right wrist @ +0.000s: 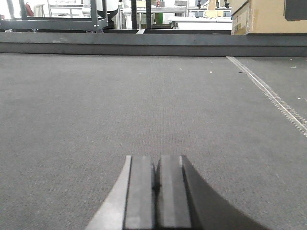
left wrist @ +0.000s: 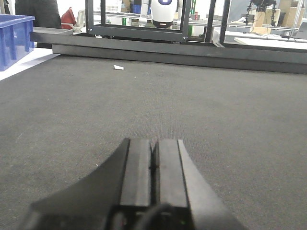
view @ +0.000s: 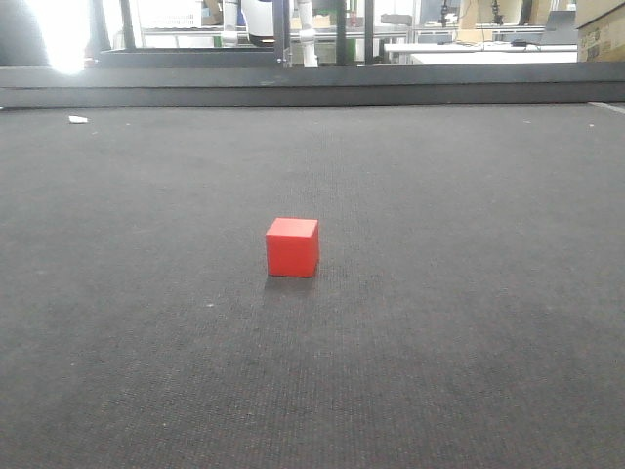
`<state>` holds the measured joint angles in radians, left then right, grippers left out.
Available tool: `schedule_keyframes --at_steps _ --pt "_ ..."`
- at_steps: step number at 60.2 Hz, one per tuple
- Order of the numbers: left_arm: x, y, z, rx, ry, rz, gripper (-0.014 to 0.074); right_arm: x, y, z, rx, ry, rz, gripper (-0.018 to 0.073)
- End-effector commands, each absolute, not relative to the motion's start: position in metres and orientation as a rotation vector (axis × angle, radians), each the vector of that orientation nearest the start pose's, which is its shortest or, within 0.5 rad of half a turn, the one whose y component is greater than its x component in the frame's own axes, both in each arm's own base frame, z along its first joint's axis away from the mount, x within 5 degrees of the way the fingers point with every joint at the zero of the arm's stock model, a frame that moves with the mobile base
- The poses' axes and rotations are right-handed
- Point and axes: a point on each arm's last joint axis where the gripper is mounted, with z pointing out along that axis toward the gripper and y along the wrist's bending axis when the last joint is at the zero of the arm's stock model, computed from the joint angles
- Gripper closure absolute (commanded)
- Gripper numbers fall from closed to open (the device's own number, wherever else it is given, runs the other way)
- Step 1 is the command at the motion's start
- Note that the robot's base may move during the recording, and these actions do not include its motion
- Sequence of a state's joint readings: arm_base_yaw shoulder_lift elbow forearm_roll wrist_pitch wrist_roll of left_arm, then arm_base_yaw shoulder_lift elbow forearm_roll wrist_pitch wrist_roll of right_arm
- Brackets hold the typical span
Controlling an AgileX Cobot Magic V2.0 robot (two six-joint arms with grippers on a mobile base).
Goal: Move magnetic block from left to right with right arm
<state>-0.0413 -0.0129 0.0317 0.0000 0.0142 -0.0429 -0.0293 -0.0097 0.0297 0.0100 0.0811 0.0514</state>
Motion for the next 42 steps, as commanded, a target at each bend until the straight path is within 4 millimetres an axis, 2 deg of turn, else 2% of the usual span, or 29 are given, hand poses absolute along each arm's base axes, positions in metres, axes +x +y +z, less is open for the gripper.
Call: schedule_keyframes --at_steps 1,42 --pt "0.0551 -0.0026 0.2074 0.0 1.422 -0.078 0.0713 0.0548 -0.0016 0.2074 0.058 1.466 0.016 0.05" --pt "0.0551 -0.0026 0.2074 0.0 1.422 -0.078 0.0713 0.0544 -0.0016 0.2105 0.056 1.432 0.016 0.05"
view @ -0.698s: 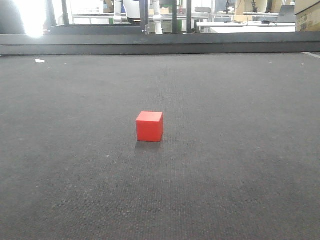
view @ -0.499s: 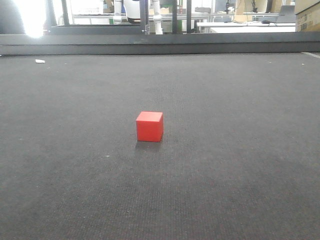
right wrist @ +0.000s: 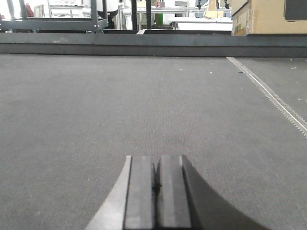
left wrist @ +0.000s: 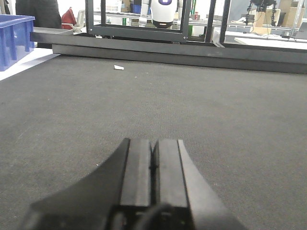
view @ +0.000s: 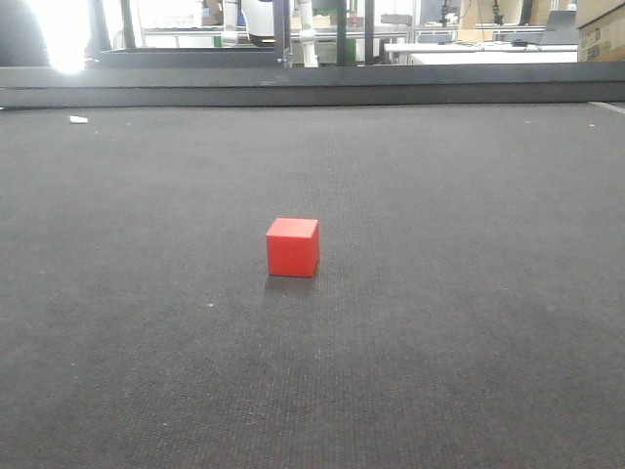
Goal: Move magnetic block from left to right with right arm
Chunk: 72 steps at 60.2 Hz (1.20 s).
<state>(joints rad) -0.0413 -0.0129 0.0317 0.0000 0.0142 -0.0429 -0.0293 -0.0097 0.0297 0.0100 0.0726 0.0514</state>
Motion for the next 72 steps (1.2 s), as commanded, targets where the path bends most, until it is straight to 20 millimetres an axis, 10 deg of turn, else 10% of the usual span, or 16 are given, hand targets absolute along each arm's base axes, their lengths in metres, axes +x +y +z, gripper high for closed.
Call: schedule_keyframes --at_steps 1,24,34,54,72 --pt "0.055 -0.003 0.207 0.0 1.422 -0.078 0.0713 0.054 -0.002 0.211 0.056 1.428 0.016 0.05" --pt "0.055 -0.003 0.207 0.0 1.422 -0.078 0.0713 0.051 -0.003 0.227 0.212 1.34 0.188 0.05" --pt "0.055 -0.003 0.207 0.0 1.422 -0.078 0.0713 0.044 0.0 0.268 0.181 1.391 0.191 0.0496" --pt "0.055 -0.003 0.207 0.0 1.422 -0.078 0.0713 0.073 0.004 0.329 0.151 1.566 0.232 0.0027" --pt "0.055 -0.003 0.207 0.0 1.422 -0.078 0.0713 0.134 0.031 0.366 0.0 1.92 0.346 -0.0013"
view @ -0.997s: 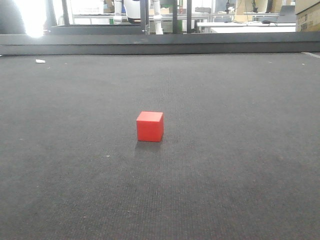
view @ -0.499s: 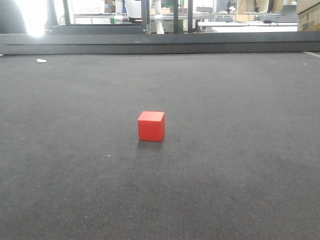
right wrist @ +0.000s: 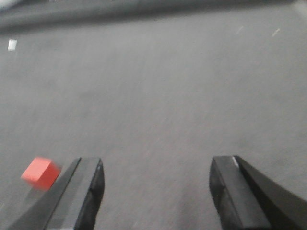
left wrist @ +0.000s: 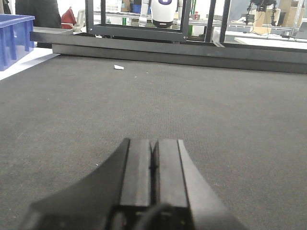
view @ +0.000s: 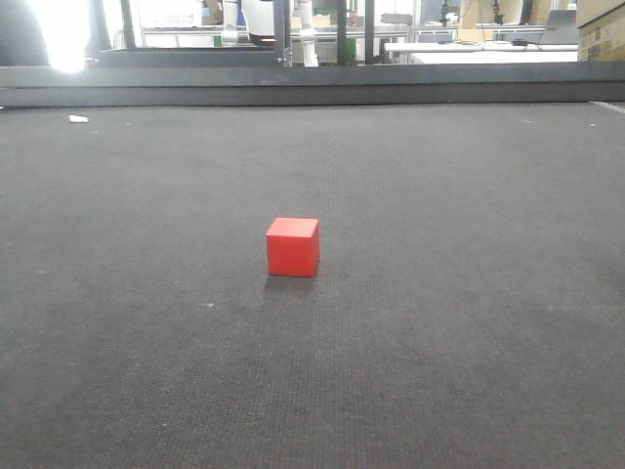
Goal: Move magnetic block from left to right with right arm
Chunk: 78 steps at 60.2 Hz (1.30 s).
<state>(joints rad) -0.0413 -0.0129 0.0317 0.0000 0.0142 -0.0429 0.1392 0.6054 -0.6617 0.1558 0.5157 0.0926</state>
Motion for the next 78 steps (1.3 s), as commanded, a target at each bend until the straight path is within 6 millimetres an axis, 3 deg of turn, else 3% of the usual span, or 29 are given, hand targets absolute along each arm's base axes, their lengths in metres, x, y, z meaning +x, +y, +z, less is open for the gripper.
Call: schedule_keyframes --at_steps 1,11,21,35,46,63,78 --pt "0.055 -0.003 0.207 0.0 1.422 -0.078 0.0713 0.138 0.034 0.368 -0.016 1.939 0.356 -0.0013" --pt "0.055 -0.003 0.207 0.0 1.422 -0.078 0.0713 0.171 0.069 0.382 -0.166 2.068 0.447 -0.0012" --pt "0.055 -0.003 0.207 0.0 1.422 -0.078 0.0713 0.2 0.109 0.389 -0.203 2.198 0.543 -0.001" --pt "0.055 -0.003 0.207 0.0 1.422 -0.078 0.0713 0.24 0.168 0.37 -0.131 2.442 0.414 -0.001" --pt "0.055 -0.003 0.207 0.0 1.422 -0.078 0.0713 0.264 0.206 0.346 -0.079 2.515 0.305 -0.001" --pt "0.055 -0.003 0.207 0.0 1.422 -0.078 0.0713 0.292 0.246 0.321 -0.003 2.583 0.291 -0.001" --pt "0.055 -0.003 0.207 0.0 1.422 -0.078 0.0713 0.309 0.262 0.307 0.056 2.617 0.276 -0.001"
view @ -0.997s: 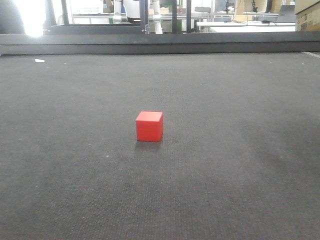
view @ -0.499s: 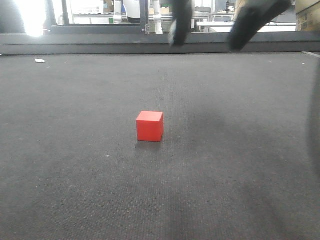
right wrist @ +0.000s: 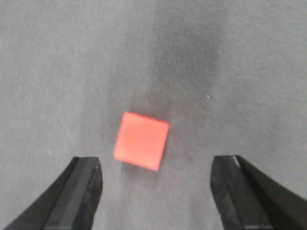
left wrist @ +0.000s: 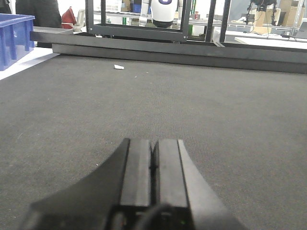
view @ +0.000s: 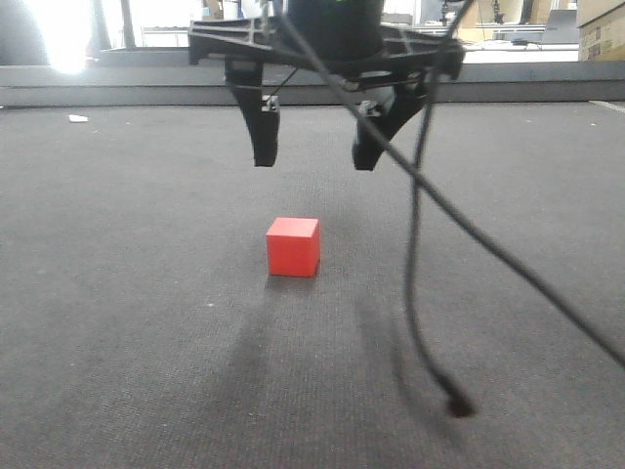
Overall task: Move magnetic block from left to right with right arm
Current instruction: 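Lower the open right gripper over the red cube, then close the right gripper on the red cube and lift it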
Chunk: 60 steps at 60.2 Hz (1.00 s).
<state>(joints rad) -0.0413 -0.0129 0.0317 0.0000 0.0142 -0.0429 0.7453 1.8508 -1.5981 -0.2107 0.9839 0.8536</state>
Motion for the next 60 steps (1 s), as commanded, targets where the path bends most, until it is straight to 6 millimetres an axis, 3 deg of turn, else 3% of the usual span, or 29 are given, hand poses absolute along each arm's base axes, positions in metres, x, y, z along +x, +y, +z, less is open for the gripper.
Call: schedule_keyframes --at_steps 1,25,49,55,60 --pt "0.055 -0.003 0.207 0.0 1.422 -0.078 0.0712 0.31 0.263 0.306 0.061 2.62 0.273 -0.001" --pt "0.055 -0.003 0.207 0.0 1.422 -0.078 0.0713 0.324 0.282 0.269 0.109 2.661 0.351 -0.001" --pt "0.055 -0.003 0.207 0.0 1.422 -0.078 0.0713 0.335 0.281 0.247 0.158 2.692 0.317 -0.0008" --pt "0.055 -0.003 0.207 0.0 1.422 -0.078 0.0713 0.336 0.281 0.245 0.158 2.698 0.309 0.005" --pt "0.055 -0.003 0.207 0.0 1.422 -0.078 0.0713 0.336 0.281 0.245 0.15 2.694 0.302 0.0155"
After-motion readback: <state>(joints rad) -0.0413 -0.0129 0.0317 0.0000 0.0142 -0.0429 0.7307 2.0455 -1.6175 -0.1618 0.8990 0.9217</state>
